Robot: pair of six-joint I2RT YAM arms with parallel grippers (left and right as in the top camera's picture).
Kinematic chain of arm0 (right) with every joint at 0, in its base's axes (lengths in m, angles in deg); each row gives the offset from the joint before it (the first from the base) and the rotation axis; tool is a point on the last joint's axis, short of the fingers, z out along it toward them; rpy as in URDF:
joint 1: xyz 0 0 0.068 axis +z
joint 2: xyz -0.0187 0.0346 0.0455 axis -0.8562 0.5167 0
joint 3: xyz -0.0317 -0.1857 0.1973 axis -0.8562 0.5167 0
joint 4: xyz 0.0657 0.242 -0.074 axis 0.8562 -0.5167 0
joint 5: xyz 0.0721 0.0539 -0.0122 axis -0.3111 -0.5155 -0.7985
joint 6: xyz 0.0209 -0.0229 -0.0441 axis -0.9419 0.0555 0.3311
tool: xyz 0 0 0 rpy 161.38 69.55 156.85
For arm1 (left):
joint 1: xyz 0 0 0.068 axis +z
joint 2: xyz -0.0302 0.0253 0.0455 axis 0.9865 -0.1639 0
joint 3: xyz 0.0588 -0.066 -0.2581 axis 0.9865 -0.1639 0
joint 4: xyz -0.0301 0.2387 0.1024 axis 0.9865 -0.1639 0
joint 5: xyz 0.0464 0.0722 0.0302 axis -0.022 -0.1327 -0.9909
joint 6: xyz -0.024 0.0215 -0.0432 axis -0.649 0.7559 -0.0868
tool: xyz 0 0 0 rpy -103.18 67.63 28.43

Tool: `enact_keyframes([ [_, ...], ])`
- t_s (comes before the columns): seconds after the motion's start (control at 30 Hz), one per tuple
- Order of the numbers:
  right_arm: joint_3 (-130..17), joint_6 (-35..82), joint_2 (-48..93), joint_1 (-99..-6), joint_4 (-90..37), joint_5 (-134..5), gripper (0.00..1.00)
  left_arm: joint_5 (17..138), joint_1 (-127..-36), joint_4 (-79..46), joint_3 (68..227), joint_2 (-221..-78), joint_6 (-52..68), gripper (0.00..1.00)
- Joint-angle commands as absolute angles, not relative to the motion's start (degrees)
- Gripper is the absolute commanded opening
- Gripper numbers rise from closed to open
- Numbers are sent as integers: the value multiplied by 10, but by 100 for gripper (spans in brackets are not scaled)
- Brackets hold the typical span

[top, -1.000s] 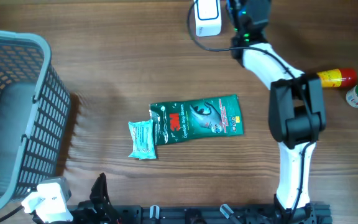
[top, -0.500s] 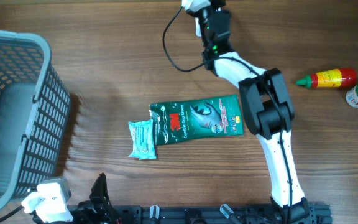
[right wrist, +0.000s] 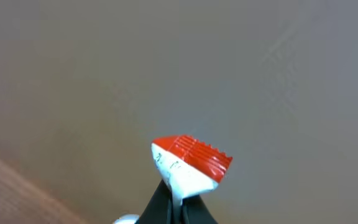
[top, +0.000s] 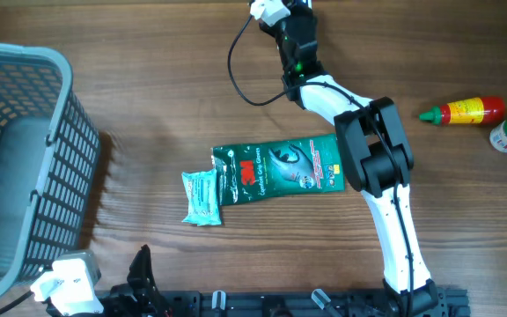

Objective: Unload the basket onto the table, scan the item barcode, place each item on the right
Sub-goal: 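Move the packet off the table to the right and release it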

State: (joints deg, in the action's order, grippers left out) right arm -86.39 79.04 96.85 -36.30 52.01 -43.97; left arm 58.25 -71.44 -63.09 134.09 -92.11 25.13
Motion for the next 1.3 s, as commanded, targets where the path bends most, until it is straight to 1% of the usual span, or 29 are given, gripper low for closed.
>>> enact_keyframes([
  [0.0, -876, 771, 968, -361, 430, -425, 4, 587, -711, -630, 1339, -920, 252, 100],
  [0.07, -876, 763, 951, -367, 406, -406, 4, 587, -711, -630, 1339, -920, 252, 100],
  [0.13, -876, 766, 904, -384, 380, -357, 4, 587, -711, -630, 1339, -920, 252, 100],
  [0.27, -876, 830, 815, -431, 345, -268, 4, 587, -711, -630, 1339, -920, 252, 100],
  [0.37, -876, 843, 764, -487, 314, -186, 4, 587, -711, -630, 1339, -920, 252, 100],
  [0.43, -876, 878, 752, -547, 306, -128, 4, 587, -711, -630, 1339, -920, 252, 100],
  [0.5, -876, 878, 752, -603, 293, -99, 5, 587, -711, -630, 1339, -920, 252, 100],
  [0.6, -874, 804, 752, -680, 188, -99, 5, 587, -711, -630, 1339, -920, 252, 100],
  [0.63, -873, 745, 752, -725, 111, -109, 5, 587, -711, -630, 1339, -920, 252, 100],
  [0.67, -872, 705, 752, -750, 70, -123, 4, 587, -711, -630, 1339, -920, 252, 100],
  [0.73, -865, 619, 752, -805, -13, -164, 5, 587, -711, -630, 1339, -920, 252, 100],
  [0.8, -856, 557, 752, -859, -76, -222, 5, 588, -711, -630, 1339, -920, 252, 100],
  [0.9, -846, 501, 752, -901, -114, -277, 5, 587, -711, -630, 1339, -920, 252, 100],
  [1.0, -842, 431, 752, -931, -166, -368, 4, 587, -711, -630, 1339, -920, 252, 100],
  [1.07, -842, 384, 752, -936, -192, -381, 5, 587, -711, -630, 1339, -920, 252, 100],
  [1.1, -841, 372, 752, -936, -200, -380, 22, 587, -711, -630, 1339, -920, 252, 100],
  [1.13, -841, 367, 752, -936, -204, -380, 73, 587, -711, -630, 1339, -920, 252, 100],
  [1.17, -841, 361, 752, -936, -208, -380, 76, 587, -711, -630, 1339, -920, 252, 100],
  [1.27, -841, 351, 745, -935, -228, -381, 77, 587, -711, -630, 1339, -920, 252, 100],
])
